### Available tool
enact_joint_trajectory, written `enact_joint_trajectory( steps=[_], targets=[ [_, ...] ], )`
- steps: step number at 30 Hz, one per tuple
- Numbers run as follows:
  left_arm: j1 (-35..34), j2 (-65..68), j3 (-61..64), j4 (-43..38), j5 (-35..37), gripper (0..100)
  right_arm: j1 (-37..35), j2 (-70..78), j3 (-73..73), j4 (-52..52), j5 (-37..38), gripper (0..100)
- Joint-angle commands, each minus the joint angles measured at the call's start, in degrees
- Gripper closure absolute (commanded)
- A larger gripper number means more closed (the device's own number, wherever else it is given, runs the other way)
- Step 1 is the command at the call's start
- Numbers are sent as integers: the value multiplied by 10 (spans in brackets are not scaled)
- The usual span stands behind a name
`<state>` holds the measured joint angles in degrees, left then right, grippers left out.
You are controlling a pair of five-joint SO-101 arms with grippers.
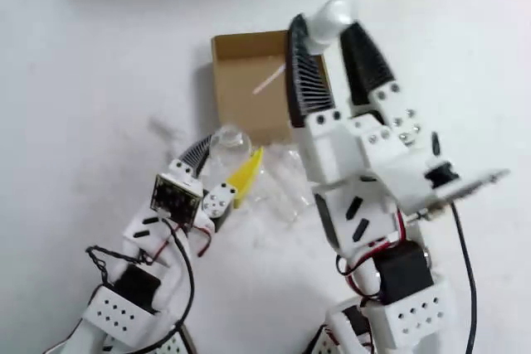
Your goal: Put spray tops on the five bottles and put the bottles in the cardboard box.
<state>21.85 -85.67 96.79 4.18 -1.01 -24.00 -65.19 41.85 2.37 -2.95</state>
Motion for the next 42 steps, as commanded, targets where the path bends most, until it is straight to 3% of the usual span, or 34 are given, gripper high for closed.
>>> enact_joint_trajectory(
  steps=[1, 23, 35, 42],
  targets=[
    [10, -12, 3, -16, 3, 978, -39, -13, -28, 53, -1, 983],
    [10, -11, 2, -15, 2, 978, -63, 27, 11, 84, -4, 983],
    [9, -11, 2, -15, 2, 978, -65, 27, 96, 12, -4, 983],
    [7, -11, 3, -15, 2, 978, -124, 27, 109, 77, -3, 983]
  ],
)
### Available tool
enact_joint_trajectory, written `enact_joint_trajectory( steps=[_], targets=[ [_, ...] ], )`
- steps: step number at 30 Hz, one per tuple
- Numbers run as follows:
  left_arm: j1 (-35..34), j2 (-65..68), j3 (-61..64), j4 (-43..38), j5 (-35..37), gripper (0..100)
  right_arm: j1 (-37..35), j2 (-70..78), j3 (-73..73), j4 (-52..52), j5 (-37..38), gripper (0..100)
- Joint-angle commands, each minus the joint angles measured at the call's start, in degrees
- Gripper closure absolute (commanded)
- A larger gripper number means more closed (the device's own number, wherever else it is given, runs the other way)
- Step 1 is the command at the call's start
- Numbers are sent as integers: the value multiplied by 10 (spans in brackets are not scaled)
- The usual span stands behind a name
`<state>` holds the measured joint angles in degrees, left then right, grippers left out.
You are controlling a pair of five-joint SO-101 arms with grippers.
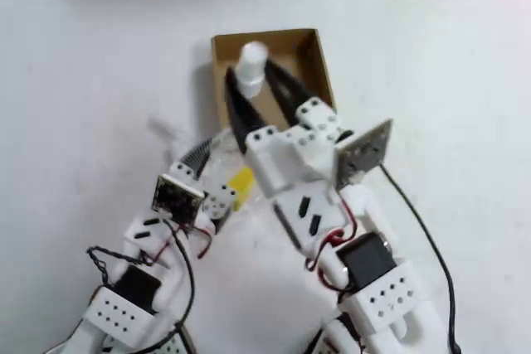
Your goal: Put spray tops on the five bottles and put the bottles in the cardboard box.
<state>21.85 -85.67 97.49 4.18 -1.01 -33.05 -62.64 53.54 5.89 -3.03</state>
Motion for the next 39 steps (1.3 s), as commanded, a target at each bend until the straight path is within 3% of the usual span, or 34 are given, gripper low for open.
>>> enact_joint_trajectory(
  steps=[1, 10, 16, 26, 30, 35, 39],
  targets=[
    [7, -11, -4, -15, 2, 978, -41, 0, -8, 57, 0, 983],
    [6, -11, -4, -15, 2, 978, -58, 2, -15, 166, 2, 975],
    [6, -11, -4, -15, 2, 978, -65, 2, -41, 205, 2, 815],
    [6, -10, -4, -15, 2, 978, -63, 2, -114, 250, 2, 810],
    [6, -10, -2, -14, 2, 978, -62, 2, -152, 255, -1, 850],
    [9, -10, -2, 6, 2, 978, -62, 3, -189, 255, 2, 984],
    [9, -10, -2, 5, 2, 978, -42, 8, -191, 255, 2, 975]
  ],
)
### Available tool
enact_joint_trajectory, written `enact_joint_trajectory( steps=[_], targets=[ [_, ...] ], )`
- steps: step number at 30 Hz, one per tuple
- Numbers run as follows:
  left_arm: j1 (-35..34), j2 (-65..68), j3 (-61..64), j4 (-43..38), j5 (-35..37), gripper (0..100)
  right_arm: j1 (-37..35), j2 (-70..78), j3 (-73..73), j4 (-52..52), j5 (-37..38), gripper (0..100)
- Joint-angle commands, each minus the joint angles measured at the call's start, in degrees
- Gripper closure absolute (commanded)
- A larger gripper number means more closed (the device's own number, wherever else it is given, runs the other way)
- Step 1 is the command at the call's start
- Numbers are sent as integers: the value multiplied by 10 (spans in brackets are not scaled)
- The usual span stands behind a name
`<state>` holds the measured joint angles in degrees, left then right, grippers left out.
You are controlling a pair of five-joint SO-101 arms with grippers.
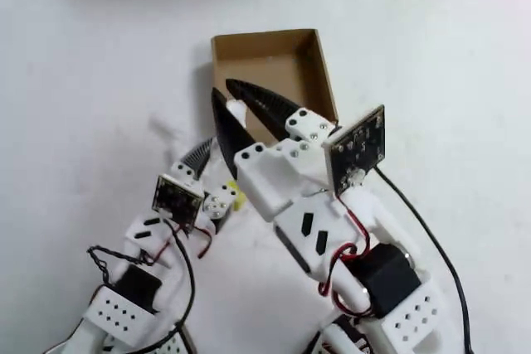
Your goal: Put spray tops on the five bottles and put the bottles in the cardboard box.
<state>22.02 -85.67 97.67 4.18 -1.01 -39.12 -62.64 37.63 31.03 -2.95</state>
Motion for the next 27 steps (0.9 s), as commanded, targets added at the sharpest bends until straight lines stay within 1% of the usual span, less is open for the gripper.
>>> enact_joint_trajectory(
  steps=[1, 5, 9, 16, 20, 27],
  targets=[
    [7, -10, -4, 5, 2, 978, 29, 18, -32, 4, 1, 983],
    [7, -10, -4, 5, 2, 978, 70, 79, -20, 7, 1, 982],
    [6, -10, -4, 5, 2, 978, 80, 120, 9, 7, 1, 982],
    [4, -10, -4, 5, 2, 978, 70, 88, 21, 8, 2, 982],
    [4, -10, -4, 5, 2, 978, 77, 74, 22, 8, 2, 982],
    [4, -10, -4, 4, 2, 978, 163, 74, 24, 8, 2, 982]
  ],
)
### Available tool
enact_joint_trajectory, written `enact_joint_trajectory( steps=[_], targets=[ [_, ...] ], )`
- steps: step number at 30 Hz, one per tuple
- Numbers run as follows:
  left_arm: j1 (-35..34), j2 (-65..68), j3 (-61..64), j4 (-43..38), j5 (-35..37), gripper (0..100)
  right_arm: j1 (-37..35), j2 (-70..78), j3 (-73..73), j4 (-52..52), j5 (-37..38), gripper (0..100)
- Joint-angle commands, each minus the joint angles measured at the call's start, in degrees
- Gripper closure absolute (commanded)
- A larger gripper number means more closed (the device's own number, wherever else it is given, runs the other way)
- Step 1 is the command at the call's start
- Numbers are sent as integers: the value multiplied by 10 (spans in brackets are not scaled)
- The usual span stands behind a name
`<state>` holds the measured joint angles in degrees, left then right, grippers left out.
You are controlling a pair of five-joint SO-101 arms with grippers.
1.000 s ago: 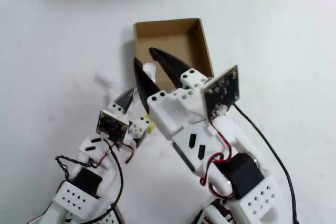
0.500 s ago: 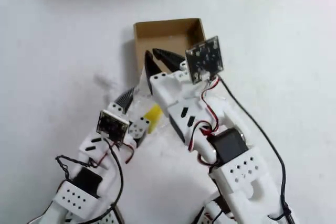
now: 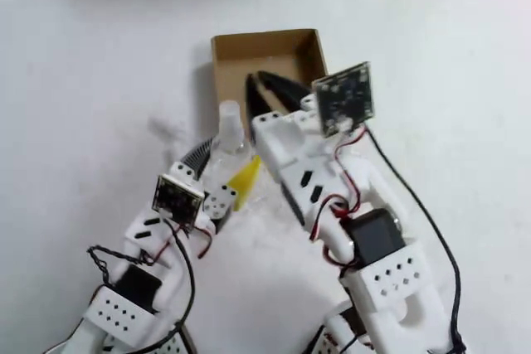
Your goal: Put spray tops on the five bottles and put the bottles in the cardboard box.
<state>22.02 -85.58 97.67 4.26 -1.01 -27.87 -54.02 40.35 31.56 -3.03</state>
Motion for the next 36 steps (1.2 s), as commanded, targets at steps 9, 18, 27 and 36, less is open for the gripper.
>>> enact_joint_trajectory(
  steps=[9, 18, 27, 36],
  targets=[
    [1, -10, -105, 156, 5, 978, 196, -11, 34, 95, 4, 977],
    [-76, -9, -164, 204, 8, 978, 224, 108, -4, 117, 111, 951],
    [-126, 175, -253, 199, 66, 978, 224, 413, -245, 252, 172, 871],
    [-186, 415, -305, 54, 67, 978, 224, 604, -403, 255, 174, 825]
  ],
)
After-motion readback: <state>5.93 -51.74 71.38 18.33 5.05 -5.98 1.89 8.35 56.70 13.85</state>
